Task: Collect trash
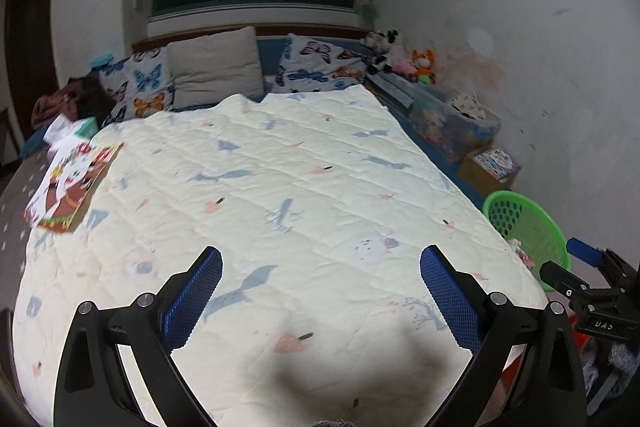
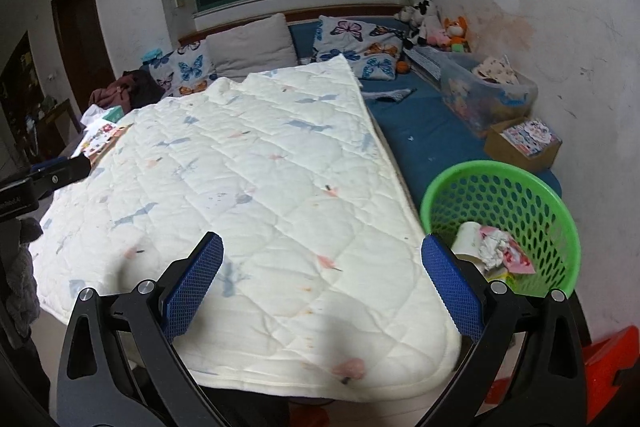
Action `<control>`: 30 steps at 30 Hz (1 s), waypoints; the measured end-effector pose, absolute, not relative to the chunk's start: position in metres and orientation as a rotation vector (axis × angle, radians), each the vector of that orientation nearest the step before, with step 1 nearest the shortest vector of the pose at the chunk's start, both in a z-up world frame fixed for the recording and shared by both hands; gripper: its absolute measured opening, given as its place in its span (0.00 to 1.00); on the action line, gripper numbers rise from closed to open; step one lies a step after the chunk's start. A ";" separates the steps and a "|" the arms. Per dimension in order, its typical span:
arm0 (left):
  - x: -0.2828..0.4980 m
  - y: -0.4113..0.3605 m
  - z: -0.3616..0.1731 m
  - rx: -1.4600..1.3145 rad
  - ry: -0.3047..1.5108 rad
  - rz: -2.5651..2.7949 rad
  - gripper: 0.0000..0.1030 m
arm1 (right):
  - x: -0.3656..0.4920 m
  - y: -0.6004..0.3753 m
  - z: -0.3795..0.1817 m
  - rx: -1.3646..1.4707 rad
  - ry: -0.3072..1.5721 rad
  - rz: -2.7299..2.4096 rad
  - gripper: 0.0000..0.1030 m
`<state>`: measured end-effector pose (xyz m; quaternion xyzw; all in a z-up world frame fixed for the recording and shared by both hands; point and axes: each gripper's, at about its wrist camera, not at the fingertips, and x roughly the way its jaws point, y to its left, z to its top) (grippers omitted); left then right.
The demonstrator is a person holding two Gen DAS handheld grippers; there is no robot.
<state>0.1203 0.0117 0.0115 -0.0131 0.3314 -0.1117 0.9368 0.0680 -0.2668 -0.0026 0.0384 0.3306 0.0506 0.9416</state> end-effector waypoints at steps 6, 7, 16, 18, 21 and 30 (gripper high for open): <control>0.110 0.030 0.007 -0.046 0.672 -0.169 0.93 | 0.066 -0.256 0.003 0.051 0.656 0.102 0.96; 0.108 0.031 0.007 -0.044 0.667 -0.160 0.93 | 0.065 -0.254 0.004 0.051 0.652 0.101 0.96; 0.091 0.033 0.013 -0.017 0.601 -0.097 0.93 | 0.060 -0.240 0.008 0.026 0.634 0.111 0.96; 0.089 0.033 0.013 -0.018 0.593 -0.080 0.93 | 0.059 -0.239 0.007 0.028 0.635 0.111 0.96; 0.089 0.034 0.011 -0.030 0.604 -0.077 0.93 | 0.058 -0.239 0.004 0.038 0.639 0.114 0.96; 0.083 0.033 0.006 -0.046 0.608 -0.054 0.93 | 0.054 -0.237 0.002 0.043 0.631 0.120 0.96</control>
